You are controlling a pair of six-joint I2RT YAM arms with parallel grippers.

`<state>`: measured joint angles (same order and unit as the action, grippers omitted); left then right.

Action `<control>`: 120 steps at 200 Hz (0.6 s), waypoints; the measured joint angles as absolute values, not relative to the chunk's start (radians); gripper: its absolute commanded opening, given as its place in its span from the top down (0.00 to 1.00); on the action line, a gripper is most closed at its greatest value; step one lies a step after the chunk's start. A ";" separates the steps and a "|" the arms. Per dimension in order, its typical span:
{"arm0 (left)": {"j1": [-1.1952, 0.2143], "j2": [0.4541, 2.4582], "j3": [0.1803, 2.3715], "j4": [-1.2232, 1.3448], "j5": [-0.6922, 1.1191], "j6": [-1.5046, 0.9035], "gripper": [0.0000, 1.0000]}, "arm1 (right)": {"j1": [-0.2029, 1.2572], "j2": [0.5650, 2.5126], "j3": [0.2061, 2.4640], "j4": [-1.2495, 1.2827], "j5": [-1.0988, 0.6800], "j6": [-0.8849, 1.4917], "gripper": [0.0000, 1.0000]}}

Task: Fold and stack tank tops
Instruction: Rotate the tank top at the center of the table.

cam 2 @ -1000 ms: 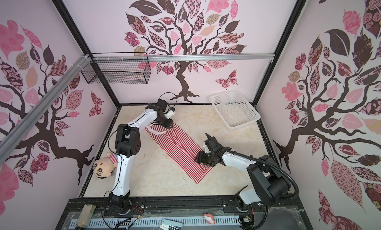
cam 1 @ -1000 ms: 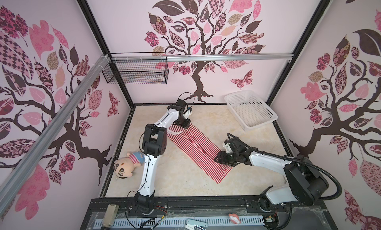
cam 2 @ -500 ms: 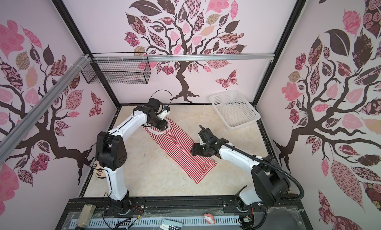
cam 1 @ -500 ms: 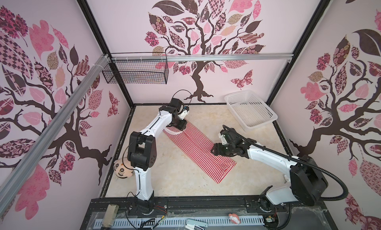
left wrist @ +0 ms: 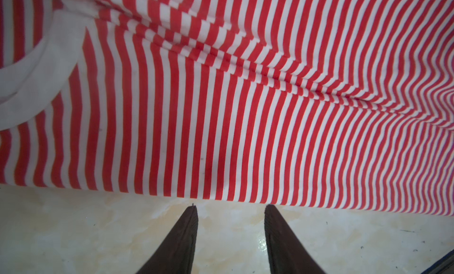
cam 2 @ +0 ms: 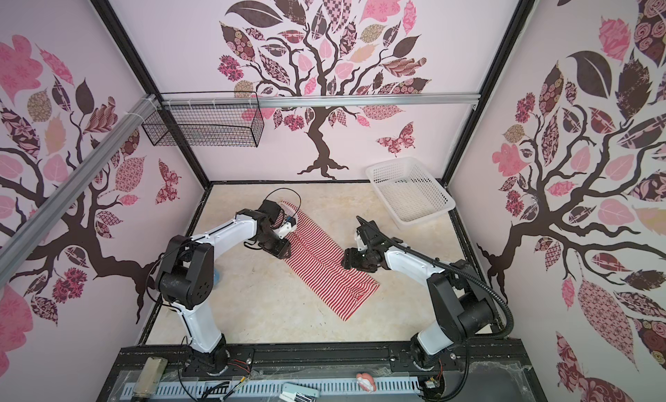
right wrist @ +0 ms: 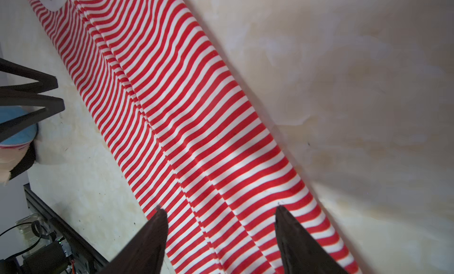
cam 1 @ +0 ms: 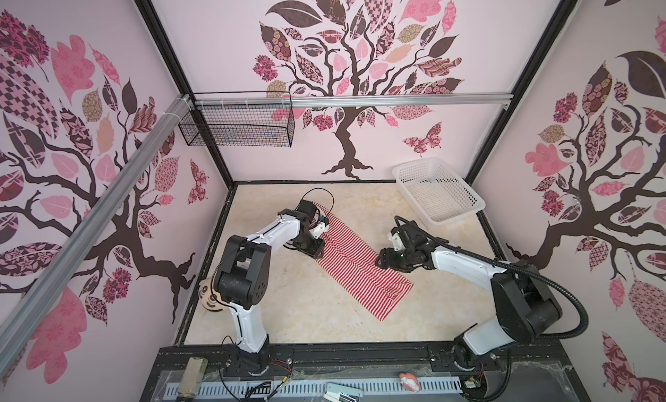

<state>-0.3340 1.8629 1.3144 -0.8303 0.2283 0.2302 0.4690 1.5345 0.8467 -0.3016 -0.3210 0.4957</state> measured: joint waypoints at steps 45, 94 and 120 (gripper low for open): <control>-0.334 1.905 1.314 -0.799 0.250 0.215 0.52 | 0.469 1.534 0.762 -0.266 -0.351 0.512 0.28; -0.334 1.962 1.337 -0.805 0.242 0.208 0.52 | 0.469 1.532 0.722 -0.189 -0.379 0.541 0.28; -0.334 1.990 1.378 -0.818 0.221 0.210 0.52 | 0.470 1.531 0.707 -0.149 -0.390 0.554 0.28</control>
<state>-0.3340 1.9903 1.3781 -0.8181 0.2211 0.2100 0.4702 1.5307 0.7074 -0.1493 -0.3904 0.5545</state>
